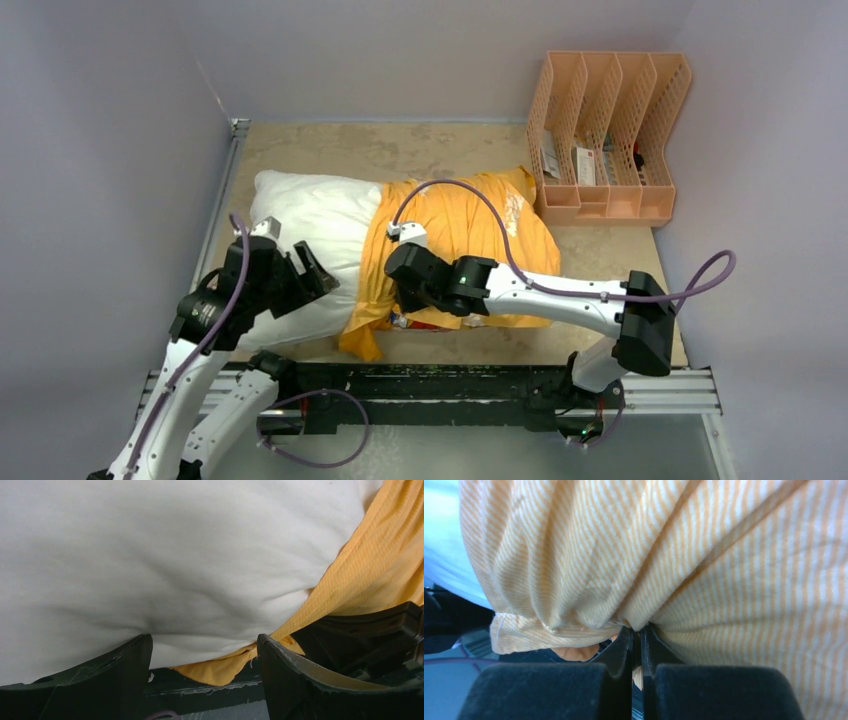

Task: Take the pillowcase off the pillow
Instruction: Remove the pillow from the pillowcase.

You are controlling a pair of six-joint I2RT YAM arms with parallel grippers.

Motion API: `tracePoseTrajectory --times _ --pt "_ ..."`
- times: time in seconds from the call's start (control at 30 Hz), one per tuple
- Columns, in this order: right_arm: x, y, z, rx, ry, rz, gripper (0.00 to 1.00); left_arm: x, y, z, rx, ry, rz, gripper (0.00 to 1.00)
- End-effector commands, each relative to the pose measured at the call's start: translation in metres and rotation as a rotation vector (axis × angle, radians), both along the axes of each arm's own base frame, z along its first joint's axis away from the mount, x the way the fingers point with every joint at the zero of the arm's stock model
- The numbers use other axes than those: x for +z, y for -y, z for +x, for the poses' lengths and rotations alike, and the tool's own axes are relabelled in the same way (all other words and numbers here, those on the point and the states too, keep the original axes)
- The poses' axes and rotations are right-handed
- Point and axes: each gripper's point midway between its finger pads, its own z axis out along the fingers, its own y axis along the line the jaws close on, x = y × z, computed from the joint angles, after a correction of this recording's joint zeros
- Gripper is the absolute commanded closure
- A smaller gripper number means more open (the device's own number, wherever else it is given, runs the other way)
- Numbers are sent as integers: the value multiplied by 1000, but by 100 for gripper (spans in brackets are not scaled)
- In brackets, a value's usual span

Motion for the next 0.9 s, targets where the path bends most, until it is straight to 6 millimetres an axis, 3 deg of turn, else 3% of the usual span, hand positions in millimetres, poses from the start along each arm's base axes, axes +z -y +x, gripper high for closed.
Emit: tracePoseTrajectory --times 0.0,0.27,0.37,0.47,0.63,0.8,0.87 --pt "16 -18 5 54 -4 122 100 -3 -11 -34 87 -84 -41 24" --pt "24 -25 8 67 4 121 100 -8 -35 -69 347 -86 -162 21" --pt "28 -26 10 67 13 125 100 -13 -24 -66 367 -82 -262 20" --pt "31 -27 11 69 15 130 100 -21 -9 -53 373 -92 -360 20" --pt "37 -25 14 58 30 138 100 -21 -17 -19 465 -4 -349 19" --pt "39 -24 14 56 28 150 100 -10 -12 26 523 173 -488 18" --pt "42 -24 15 47 27 151 100 -22 -4 39 508 180 -509 18"
